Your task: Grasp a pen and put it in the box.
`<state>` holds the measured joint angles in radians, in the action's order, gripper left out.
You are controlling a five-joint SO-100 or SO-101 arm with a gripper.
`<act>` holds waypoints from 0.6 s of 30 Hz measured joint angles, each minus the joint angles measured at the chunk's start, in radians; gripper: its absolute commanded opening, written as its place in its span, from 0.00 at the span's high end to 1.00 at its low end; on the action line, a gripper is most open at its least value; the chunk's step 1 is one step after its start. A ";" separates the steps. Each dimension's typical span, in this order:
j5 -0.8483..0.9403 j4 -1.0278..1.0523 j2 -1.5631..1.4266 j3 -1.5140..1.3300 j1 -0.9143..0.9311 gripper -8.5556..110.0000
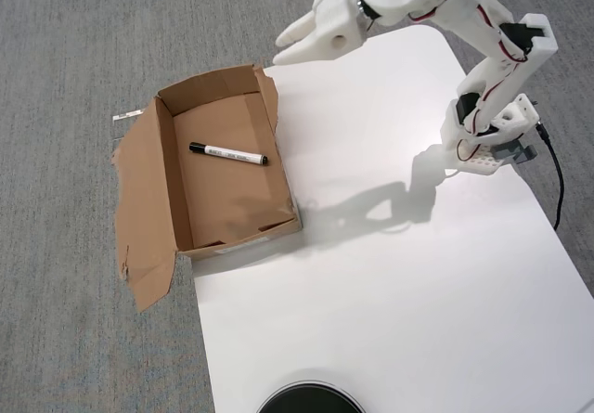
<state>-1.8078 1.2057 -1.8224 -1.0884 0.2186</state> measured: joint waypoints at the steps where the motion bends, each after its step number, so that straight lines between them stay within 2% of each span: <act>1: -0.020 0.031 -0.018 -0.003 -0.002 0.81; 7: -0.287 0.212 -0.117 -0.092 -0.023 0.81; 18: -0.607 0.241 -0.410 -0.436 -0.066 0.81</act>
<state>-2.4153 1.4465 -2.2319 -1.5240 0.1526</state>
